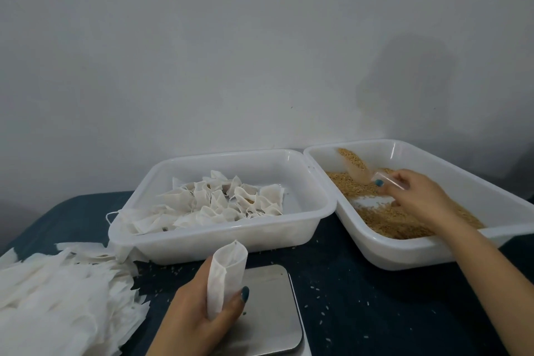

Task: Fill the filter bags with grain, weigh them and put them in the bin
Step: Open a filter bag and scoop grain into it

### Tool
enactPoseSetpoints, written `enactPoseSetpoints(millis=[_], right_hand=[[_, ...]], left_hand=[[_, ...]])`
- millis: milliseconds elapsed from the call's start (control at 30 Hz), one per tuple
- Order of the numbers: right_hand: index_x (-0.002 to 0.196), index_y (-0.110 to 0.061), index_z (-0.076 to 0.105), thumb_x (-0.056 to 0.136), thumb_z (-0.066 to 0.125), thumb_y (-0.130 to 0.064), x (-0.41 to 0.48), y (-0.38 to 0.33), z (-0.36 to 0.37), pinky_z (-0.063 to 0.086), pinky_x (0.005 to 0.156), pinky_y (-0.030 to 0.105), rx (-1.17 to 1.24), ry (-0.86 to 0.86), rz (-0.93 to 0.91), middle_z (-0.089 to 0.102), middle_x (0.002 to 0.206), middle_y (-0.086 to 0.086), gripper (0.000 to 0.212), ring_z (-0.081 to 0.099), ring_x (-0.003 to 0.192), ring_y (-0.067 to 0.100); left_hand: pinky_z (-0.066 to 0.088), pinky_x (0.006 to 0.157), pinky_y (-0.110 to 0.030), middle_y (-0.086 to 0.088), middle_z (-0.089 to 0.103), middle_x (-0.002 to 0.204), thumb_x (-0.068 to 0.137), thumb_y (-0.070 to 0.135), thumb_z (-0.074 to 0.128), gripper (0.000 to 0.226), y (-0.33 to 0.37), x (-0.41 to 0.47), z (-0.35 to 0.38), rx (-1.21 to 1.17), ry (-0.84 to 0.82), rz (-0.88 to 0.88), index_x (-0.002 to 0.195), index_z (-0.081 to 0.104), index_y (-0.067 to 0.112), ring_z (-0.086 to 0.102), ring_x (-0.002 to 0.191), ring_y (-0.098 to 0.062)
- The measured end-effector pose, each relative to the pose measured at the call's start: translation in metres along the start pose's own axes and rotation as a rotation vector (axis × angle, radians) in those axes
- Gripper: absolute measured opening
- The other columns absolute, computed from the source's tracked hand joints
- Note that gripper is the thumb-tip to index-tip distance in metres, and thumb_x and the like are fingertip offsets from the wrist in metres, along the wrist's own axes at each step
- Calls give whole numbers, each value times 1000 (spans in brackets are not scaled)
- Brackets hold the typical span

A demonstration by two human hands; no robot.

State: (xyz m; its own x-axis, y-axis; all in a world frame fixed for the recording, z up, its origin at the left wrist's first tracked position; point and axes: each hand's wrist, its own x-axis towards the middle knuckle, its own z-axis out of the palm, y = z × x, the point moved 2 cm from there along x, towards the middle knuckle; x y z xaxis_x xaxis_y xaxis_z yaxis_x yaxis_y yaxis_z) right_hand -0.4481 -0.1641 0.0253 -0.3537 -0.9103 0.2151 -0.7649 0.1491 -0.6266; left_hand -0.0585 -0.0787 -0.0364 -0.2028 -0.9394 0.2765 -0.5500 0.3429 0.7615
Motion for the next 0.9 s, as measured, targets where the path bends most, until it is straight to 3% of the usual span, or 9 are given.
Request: enactPoseSetpoints(millis=[167,300,400,467,533,633,767,900], right_hand=[[115,-39,64,92,60,-37,-24,-17,-9,51,73,38,-18,4,-180,66,98,-18,23,62,87,10],[115,-39,67,83,60,-53,-52,-51,-10,53,88,41,81,-82,-402,68,106,-20,36,62,96,1],[110,-41,69,76,59,-58,-71,-75,-11,52,91,43,112,-142,-537,70,103,-22,38,64,95,1],[111,-41,69,79,61,-53,-78,-84,-8,47,96,46,80,-174,-622,69,103,-26,35,64,96,-1],[110,-50,63,81,61,-49,-82,-90,-7,40,100,42,31,-187,-698,66,102,-32,29,59,100,-5],[110,-57,56,88,64,-45,-87,-97,-8,31,98,31,-77,-180,-783,63,105,-34,26,52,107,-8],[113,-53,59,83,59,-46,-90,-110,-12,27,97,30,-204,-159,-865,63,104,-32,31,52,102,-6],[112,-44,66,80,80,-30,-90,-119,-18,26,98,29,-335,-95,-965,59,100,-30,38,59,96,6]], left_hand=[[41,79,-3,48,53,111,63,71,55,63,0,-1,-2,54,14,3,124,39,63,54,104,18],[43,81,-9,43,57,103,65,68,58,54,-4,0,-7,122,37,-49,115,38,67,57,97,13],[49,82,-22,27,64,96,73,62,62,53,-8,0,-9,178,50,-72,122,45,48,61,94,2],[50,82,-26,20,66,100,68,73,47,64,-8,-1,-9,237,36,-63,123,44,40,62,94,-3],[48,79,-20,19,66,100,65,77,35,66,-8,-2,-10,287,41,-51,121,41,42,61,94,-4],[42,70,-12,22,63,92,69,74,37,53,-9,-2,-11,325,69,-40,114,37,46,59,89,-3],[41,67,-13,26,59,88,81,63,51,38,-9,-3,-12,349,60,-11,111,34,49,55,82,2],[39,63,-11,28,57,88,81,62,51,34,-7,-4,-12,370,55,23,106,36,46,52,82,10]])
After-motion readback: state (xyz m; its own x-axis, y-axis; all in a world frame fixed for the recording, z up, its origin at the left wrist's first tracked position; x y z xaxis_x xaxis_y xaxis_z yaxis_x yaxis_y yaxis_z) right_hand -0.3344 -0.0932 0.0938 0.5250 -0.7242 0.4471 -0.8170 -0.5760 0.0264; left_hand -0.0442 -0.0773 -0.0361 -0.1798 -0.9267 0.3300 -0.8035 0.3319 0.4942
